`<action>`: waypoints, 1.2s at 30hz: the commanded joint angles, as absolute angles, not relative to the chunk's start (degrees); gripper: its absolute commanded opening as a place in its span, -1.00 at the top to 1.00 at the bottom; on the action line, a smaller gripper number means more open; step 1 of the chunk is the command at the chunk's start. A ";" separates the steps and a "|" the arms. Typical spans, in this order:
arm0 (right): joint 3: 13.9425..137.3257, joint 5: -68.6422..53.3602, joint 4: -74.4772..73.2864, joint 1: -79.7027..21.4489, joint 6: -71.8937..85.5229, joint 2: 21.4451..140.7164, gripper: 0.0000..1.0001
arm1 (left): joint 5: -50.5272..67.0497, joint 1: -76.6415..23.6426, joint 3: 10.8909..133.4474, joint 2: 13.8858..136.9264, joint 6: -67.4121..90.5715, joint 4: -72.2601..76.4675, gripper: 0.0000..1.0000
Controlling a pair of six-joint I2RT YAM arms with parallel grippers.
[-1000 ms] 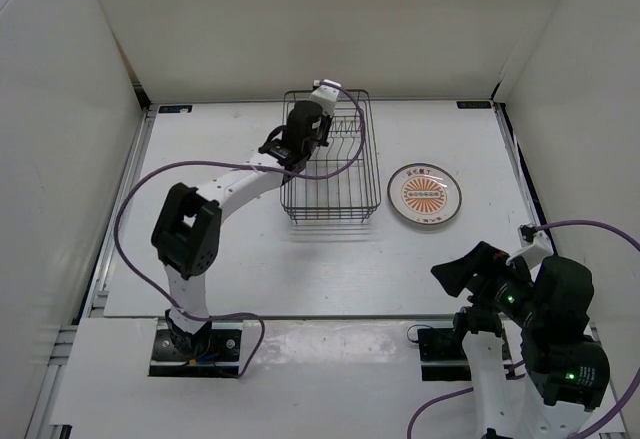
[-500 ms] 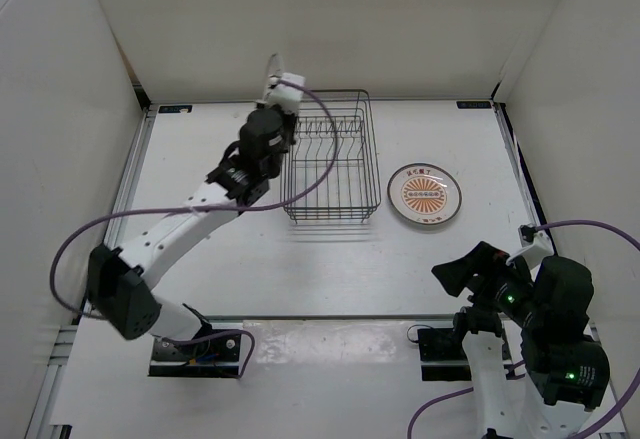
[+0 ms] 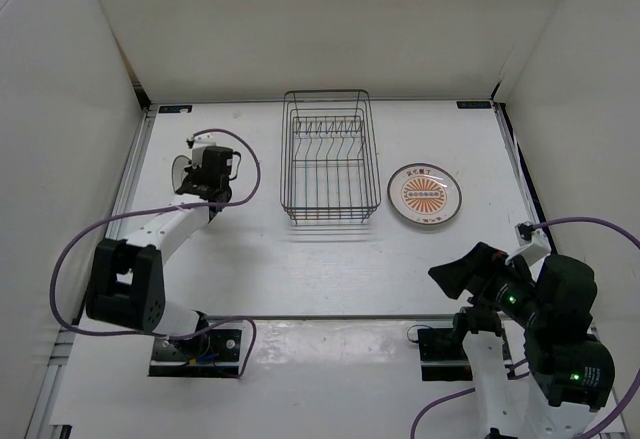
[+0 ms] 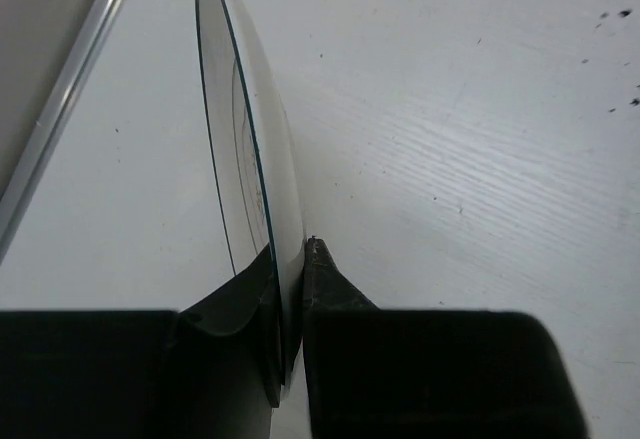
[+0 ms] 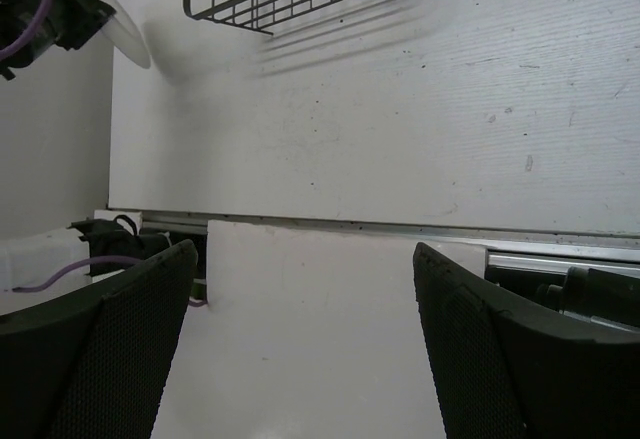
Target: Unload the plates from the dish rack
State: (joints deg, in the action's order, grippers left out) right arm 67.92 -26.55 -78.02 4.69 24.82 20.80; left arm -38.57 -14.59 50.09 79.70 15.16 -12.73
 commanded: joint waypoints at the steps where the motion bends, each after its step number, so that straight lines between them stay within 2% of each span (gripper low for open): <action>1: 69.44 -27.42 -87.80 4.04 23.38 21.88 -0.80 | -37.53 -13.71 51.76 82.51 19.68 -13.96 0.92; 5: 68.64 -28.12 -87.45 3.96 23.47 21.97 -0.80 | -36.30 -13.54 53.61 86.57 20.99 -16.25 0.83; 13: 69.52 -28.48 -87.45 3.52 23.03 23.29 -0.80 | -31.20 -13.71 52.82 89.03 25.49 -16.96 0.16; 22: 67.50 -28.04 -87.45 3.43 22.85 22.68 -0.80 | -27.87 -13.62 55.98 90.09 23.12 -18.72 -0.35; 24: 67.15 -28.12 -87.28 3.51 22.94 22.85 -0.80 | -26.64 -13.71 57.39 90.18 22.41 -20.55 -0.77; 29: 68.20 -26.82 -87.45 3.25 22.76 23.99 -0.80 | -24.44 -14.32 61.95 89.21 22.41 -25.66 -0.87; 30: 68.64 -26.20 -88.32 3.25 22.50 25.04 -0.80 | -24.09 -14.41 62.31 88.43 22.59 -26.88 -1.00; 36: 72.24 -21.71 -89.56 3.43 22.67 30.84 -0.80 | -18.38 -15.73 68.46 81.84 21.18 -32.43 -1.00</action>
